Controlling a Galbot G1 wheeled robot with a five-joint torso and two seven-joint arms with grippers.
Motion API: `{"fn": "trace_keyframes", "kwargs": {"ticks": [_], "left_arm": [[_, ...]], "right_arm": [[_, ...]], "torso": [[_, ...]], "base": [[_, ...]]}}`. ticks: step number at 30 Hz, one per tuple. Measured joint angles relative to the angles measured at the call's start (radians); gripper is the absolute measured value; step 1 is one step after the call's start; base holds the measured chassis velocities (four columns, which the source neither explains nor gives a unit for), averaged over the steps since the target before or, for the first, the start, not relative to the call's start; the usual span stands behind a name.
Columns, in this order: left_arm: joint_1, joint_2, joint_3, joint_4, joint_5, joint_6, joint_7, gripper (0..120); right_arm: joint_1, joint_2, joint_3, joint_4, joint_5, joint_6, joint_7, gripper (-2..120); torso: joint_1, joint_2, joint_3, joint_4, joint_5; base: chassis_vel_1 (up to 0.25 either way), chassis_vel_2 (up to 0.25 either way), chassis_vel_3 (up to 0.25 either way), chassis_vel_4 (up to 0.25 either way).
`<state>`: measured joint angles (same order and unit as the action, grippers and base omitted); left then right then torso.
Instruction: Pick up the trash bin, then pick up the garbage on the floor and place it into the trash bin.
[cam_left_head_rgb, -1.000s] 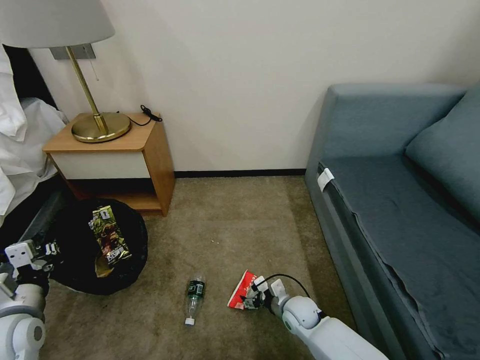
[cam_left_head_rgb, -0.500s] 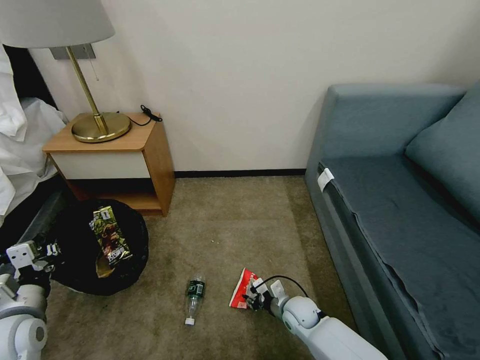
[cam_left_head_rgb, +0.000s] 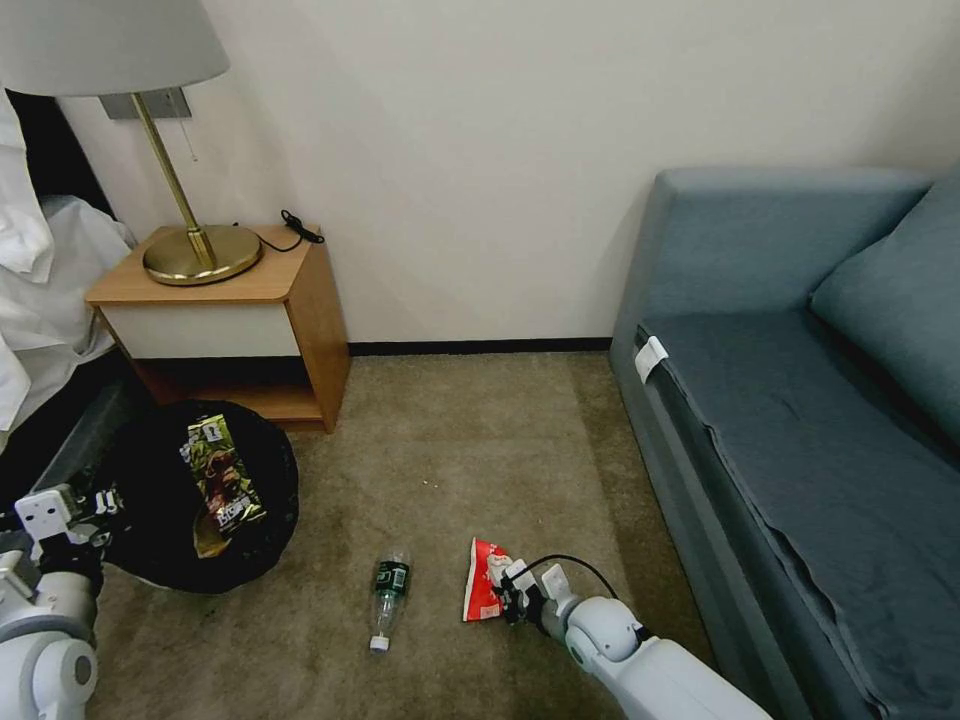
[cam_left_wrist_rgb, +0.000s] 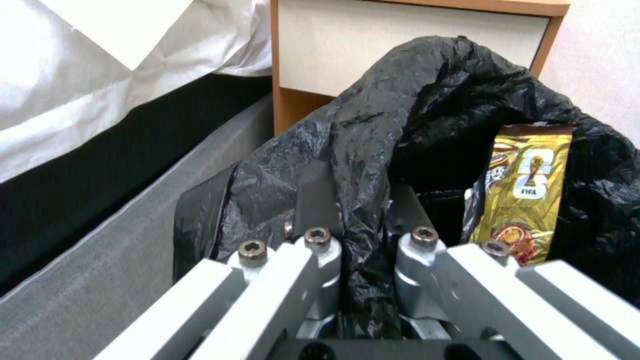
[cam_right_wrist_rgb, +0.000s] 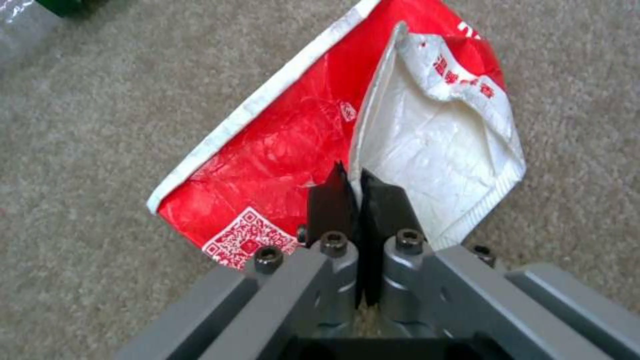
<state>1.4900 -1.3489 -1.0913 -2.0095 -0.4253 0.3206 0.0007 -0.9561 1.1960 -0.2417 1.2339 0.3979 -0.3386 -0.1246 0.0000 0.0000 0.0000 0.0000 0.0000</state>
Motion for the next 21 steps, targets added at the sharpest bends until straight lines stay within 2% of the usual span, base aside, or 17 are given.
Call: {"fn": "trace_keyframes", "kwargs": {"ticks": [13, 21], "left_arm": [[0.005, 0.006, -0.008, -0.004, -0.002, -0.001, -0.001, 5], [0.009, 0.004, -0.004, -0.011, -0.007, -0.003, -0.004, 5]], "right_arm": [[0.006, 0.000, 0.036, 0.033, -0.013, 0.027, -0.001, 0], [0.072, -0.028, 0.069, 0.162, 0.022, 0.034, 0.002, 0]], "torso": [[0.000, 0.000, 0.000, -0.0001, 0.0000], [0.000, 0.000, 0.000, 0.0000, 0.0000]], "base": [[0.000, 0.000, 0.000, 0.000], [0.000, 0.000, 0.000, 0.000]]}}
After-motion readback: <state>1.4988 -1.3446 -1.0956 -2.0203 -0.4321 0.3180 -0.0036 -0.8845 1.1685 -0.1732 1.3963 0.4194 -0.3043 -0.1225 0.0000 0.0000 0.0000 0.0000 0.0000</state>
